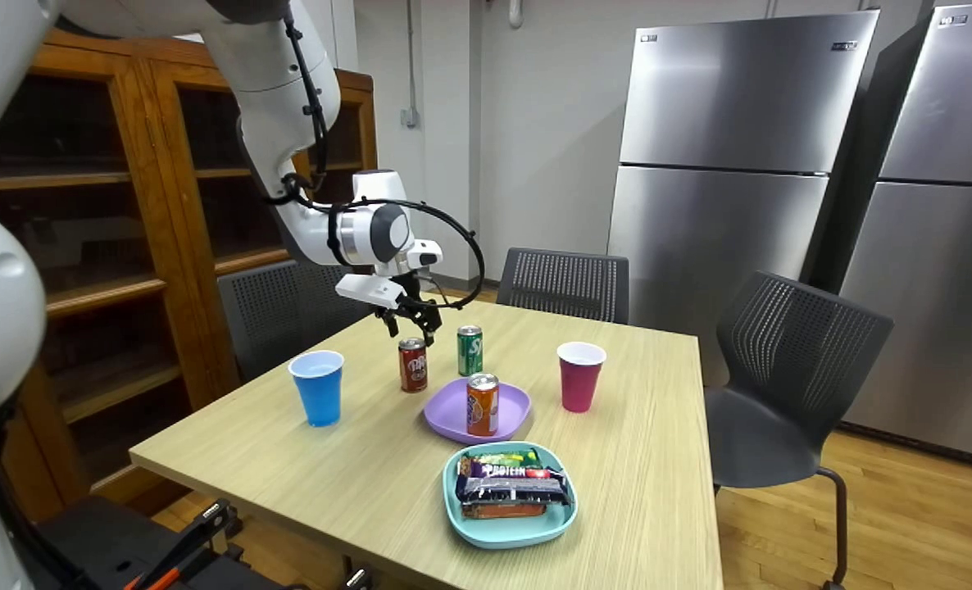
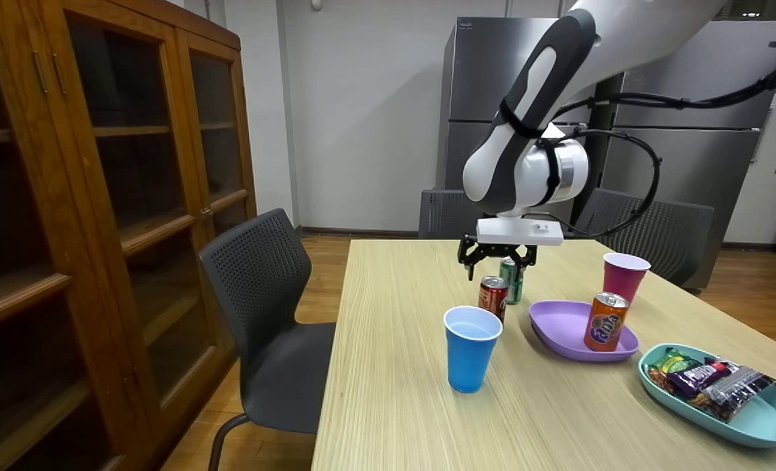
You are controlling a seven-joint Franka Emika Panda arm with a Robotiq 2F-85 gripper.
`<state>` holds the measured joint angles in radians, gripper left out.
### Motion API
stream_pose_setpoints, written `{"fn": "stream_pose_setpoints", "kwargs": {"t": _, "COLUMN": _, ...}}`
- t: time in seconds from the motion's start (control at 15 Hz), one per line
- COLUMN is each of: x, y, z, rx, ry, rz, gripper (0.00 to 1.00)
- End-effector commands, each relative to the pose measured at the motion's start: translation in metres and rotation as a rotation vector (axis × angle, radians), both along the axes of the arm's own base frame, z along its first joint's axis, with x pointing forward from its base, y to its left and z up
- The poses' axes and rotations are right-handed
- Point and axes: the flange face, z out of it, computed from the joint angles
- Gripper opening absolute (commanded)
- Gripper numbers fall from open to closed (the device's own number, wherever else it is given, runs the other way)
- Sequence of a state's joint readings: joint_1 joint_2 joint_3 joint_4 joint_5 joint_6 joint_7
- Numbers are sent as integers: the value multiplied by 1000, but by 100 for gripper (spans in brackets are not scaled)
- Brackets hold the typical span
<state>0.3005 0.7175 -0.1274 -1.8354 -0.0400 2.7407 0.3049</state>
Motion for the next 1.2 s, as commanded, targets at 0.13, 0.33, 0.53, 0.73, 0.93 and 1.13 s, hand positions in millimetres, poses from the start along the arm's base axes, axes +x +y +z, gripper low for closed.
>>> {"fn": "stream_pose_setpoints", "kwargs": {"t": 0.13, "x": 22, "y": 8, "z": -10, "rx": -26, "ry": 39, "rz": -13, "gripper": 100}}
{"fn": "stream_pose_setpoints", "kwargs": {"t": 0.33, "x": 21, "y": 8, "z": -9, "rx": -30, "ry": 51, "rz": -5, "gripper": 100}}
{"fn": "stream_pose_setpoints", "kwargs": {"t": 0.53, "x": 16, "y": 7, "z": -9, "rx": -38, "ry": 71, "rz": 0, "gripper": 100}}
{"fn": "stream_pose_setpoints", "kwargs": {"t": 0.73, "x": 11, "y": 5, "z": -11, "rx": -43, "ry": 86, "rz": 5, "gripper": 100}}
{"fn": "stream_pose_setpoints", "kwargs": {"t": 0.93, "x": 9, "y": 4, "z": -12, "rx": -48, "ry": 94, "rz": 6, "gripper": 100}}
{"fn": "stream_pose_setpoints", "kwargs": {"t": 1.13, "x": 7, "y": 4, "z": -11, "rx": -48, "ry": 99, "rz": 9, "gripper": 74}}
